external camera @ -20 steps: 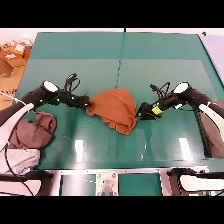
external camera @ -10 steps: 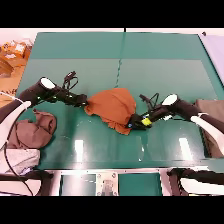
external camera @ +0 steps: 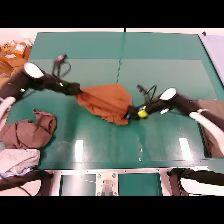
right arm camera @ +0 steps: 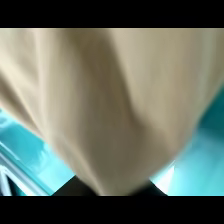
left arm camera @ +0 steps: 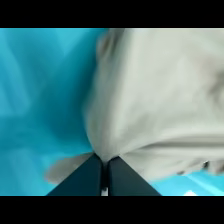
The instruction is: Fold the shirts.
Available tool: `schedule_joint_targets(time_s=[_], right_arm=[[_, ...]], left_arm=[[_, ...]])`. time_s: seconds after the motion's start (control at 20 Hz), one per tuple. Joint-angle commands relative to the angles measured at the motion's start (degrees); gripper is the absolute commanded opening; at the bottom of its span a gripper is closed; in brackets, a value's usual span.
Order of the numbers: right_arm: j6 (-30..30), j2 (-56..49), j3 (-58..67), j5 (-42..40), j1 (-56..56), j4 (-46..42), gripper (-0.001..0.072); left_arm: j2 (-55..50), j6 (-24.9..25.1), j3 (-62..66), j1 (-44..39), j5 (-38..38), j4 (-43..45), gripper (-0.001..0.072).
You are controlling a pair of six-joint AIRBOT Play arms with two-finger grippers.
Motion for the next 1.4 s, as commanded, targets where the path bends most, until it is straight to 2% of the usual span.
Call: schedule_joint_targets(time_s=[0.0,0.3,0.5,0.65,0.8,0.95,1.1,1.35], right_arm=[[0.6,7.7,10.1,7.5,-8.3,-2.8,0.0024],[-0.8,17.8,39.8,20.3,-14.8,-2.9,0.0025],[-0.7,20.9,49.3,23.4,-14.7,-3.5,0.0025],[0.7,21.6,47.6,25.4,-14.7,-3.5,0.0025],[0.7,21.3,40.8,24.9,-14.7,-3.5,0.0025],[-2.2,20.3,30.6,17.8,-14.7,-3.5,0.0025],[-2.5,15.7,21.2,8.7,-14.7,-3.5,0.0025],[-2.4,-0.2,13.6,-2.4,-14.7,-3.0,0.0026]], left_arm=[[8.6,-2.6,9.0,0.3,-3.9,5.3,0.0027],[19.6,-2.5,29.0,0.3,-8.1,2.2,0.0027],[22.6,-2.5,37.2,0.3,-10.1,2.2,0.0028],[22.0,-2.5,37.8,0.3,-10.8,3.0,0.0028],[18.2,-2.5,37.7,0.3,-11.5,3.4,0.0029],[11.1,-1.3,36.0,0.3,-10.6,3.6,0.0029],[0.4,2.8,33.4,0.3,-5.5,3.1,0.0029],[-20.3,4.0,32.7,0.3,2.3,-7.6,0.0029]])
